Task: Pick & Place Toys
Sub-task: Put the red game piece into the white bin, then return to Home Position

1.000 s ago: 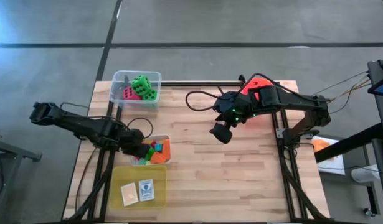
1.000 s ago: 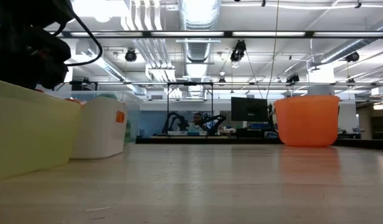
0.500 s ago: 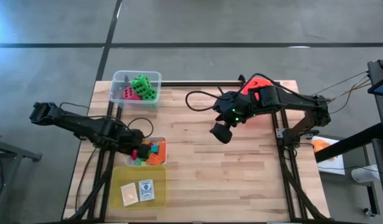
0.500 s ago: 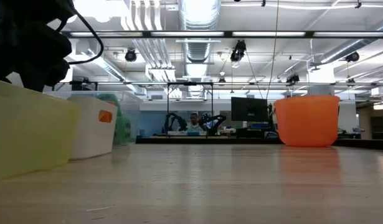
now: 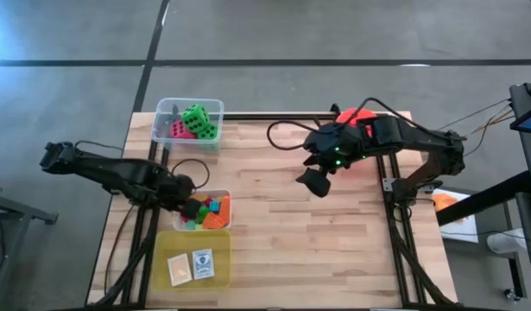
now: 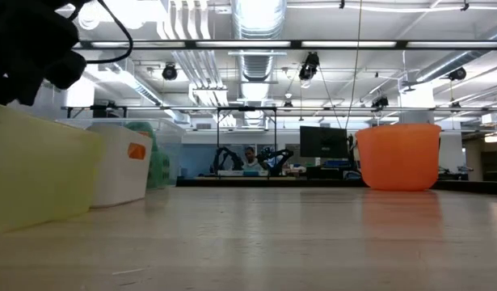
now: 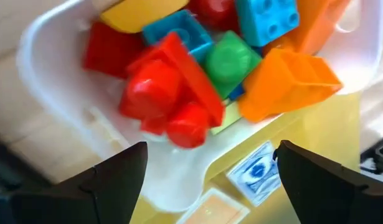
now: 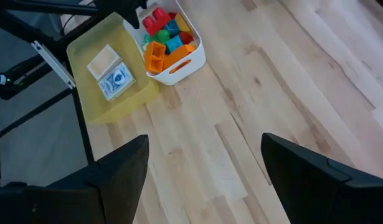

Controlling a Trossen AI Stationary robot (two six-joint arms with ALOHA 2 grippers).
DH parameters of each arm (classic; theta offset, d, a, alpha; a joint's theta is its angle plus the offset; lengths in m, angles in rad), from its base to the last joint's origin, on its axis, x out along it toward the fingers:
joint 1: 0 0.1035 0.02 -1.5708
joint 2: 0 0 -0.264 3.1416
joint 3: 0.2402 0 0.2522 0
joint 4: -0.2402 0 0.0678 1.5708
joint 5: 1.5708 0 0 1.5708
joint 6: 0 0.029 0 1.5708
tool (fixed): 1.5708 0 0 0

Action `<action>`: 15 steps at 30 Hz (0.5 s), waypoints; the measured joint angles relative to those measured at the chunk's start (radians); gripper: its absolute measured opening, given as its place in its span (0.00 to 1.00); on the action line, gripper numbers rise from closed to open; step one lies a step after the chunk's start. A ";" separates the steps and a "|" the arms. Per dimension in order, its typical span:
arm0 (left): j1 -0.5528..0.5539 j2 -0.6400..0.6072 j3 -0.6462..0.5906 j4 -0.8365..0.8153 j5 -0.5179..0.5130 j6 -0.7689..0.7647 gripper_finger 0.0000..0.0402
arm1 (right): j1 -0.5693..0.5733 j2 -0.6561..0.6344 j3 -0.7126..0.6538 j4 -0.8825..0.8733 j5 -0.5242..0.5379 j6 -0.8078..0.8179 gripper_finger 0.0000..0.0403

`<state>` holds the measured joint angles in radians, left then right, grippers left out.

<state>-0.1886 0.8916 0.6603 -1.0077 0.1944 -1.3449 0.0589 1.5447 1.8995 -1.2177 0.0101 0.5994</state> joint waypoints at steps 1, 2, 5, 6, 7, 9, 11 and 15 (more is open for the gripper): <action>0.000 -0.001 0.010 -0.025 0.000 0.001 0.85 | 0.000 -0.008 0.000 -0.001 0.001 -0.002 0.75; 0.000 -0.005 0.022 -0.048 -0.001 0.006 0.85 | 0.002 -0.014 0.000 0.000 0.002 -0.011 0.75; -0.001 -0.017 0.075 -0.088 -0.023 0.100 0.85 | 0.024 -0.043 0.000 0.024 0.016 -0.053 0.75; -0.004 -0.023 0.099 -0.090 -0.052 0.148 0.85 | 0.033 -0.054 0.000 0.041 0.024 -0.070 0.75; -0.006 -0.032 0.126 -0.093 -0.093 0.187 0.85 | 0.044 -0.066 -0.002 0.061 0.033 -0.083 0.75; -0.016 -0.053 0.183 -0.096 -0.222 0.268 0.85 | 0.064 -0.095 -0.008 0.088 0.074 -0.099 0.75; -0.035 -0.078 0.241 -0.090 -0.360 0.335 0.85 | 0.081 -0.132 -0.022 0.121 0.127 -0.102 0.75; -0.048 -0.127 0.343 -0.098 -0.463 0.535 0.85 | 0.095 -0.219 -0.104 0.212 0.200 -0.102 0.75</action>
<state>-0.2371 0.7651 1.0038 -1.1057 -0.2687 -0.8094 0.1538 1.3256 1.7959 -1.0058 0.2101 0.4969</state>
